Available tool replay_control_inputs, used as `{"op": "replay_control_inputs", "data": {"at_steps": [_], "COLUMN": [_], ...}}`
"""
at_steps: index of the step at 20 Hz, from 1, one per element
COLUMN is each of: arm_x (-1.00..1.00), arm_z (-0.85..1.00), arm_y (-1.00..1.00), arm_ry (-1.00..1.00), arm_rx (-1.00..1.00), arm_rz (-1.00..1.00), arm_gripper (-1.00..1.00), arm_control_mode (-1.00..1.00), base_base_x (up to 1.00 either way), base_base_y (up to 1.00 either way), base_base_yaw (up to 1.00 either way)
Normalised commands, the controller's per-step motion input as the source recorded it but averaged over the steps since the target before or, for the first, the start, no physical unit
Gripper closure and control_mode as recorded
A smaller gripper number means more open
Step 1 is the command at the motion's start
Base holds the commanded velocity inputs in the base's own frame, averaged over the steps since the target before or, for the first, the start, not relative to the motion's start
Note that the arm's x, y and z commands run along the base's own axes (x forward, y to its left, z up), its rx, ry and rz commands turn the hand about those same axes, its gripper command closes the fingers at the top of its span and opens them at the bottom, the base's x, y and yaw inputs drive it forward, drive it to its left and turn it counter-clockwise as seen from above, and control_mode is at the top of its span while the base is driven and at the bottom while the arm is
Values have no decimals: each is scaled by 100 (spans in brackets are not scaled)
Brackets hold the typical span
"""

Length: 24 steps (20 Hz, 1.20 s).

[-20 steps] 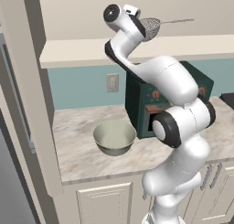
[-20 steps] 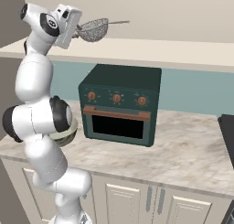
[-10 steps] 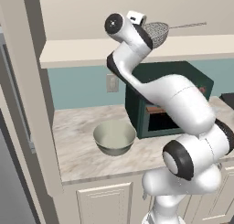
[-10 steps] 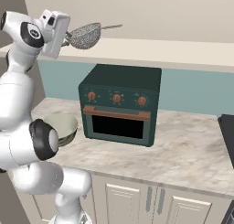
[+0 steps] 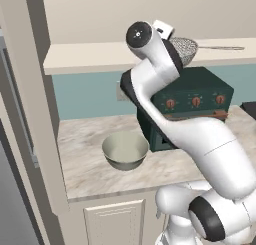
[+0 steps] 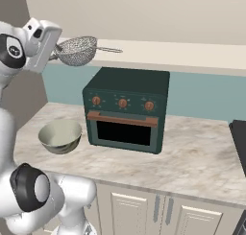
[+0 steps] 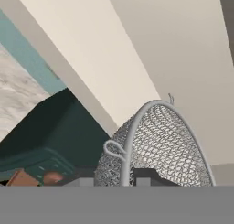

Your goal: Open the cabinet and setup a tea strainer by placing it in the bowl upright.

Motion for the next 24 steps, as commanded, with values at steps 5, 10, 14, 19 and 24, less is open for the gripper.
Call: {"op": "replay_control_inputs", "data": {"at_steps": [5,10,14,19,24], "arm_x": [-100,-90,-48,-42,-40], "arm_z": [0,0,-20,-20,-15], "arm_y": [5,12,20,18,3], "arm_ry": [0,0,0,-2,-12], "arm_rx": [24,34,33,18,6], "arm_rz": [-1,0,0,0,0], "arm_gripper": [100,100,100,100,100], "arm_control_mode": [-100,-100,-100,-100,-100], "base_base_x": [0,0,0,0,0], "base_base_y": [0,0,0,0,0], "base_base_yaw": [0,0,0,0,0]}}
